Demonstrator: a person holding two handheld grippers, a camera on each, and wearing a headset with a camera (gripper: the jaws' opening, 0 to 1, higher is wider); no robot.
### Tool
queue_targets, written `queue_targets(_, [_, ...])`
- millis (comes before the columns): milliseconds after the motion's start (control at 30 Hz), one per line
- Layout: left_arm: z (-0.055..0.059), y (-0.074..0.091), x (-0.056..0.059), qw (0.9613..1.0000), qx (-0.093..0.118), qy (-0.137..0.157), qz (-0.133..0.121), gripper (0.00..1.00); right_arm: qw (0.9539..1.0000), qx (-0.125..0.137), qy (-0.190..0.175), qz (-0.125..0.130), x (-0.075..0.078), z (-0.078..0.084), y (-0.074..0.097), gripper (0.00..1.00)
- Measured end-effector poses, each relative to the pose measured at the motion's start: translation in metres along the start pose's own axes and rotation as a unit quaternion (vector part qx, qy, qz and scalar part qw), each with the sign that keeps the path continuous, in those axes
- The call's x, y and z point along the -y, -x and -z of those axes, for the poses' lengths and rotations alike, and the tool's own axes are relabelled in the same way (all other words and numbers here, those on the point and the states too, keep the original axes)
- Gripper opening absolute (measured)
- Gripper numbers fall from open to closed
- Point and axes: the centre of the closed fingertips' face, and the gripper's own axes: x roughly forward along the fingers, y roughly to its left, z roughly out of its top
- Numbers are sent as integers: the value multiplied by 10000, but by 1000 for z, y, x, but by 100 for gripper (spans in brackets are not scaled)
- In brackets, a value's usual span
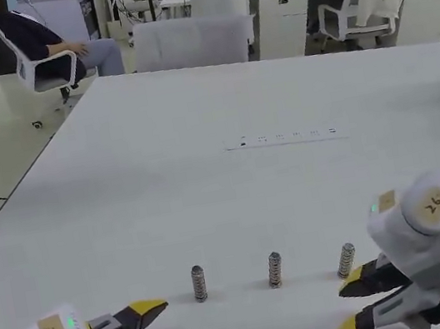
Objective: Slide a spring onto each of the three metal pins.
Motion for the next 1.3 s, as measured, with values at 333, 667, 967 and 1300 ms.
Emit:
queue_targets(333, [-1,1,-2,10000,11,25,-20,69,9994,180,-220,192,14,11,14,39])
queue_targets(667, [-2,0,-2,10000,0,9,0,69,9979,385,-404,335,25,19,25,42])
queue_targets(967, [-3,0,-4,10000,-10,11,4,70,9959,660,-445,420,32,22,31,47])
queue_targets(1300, [-3,-2,-3,10000,-15,56,38,71,9932,1035,-197,485,35,28,32,54])
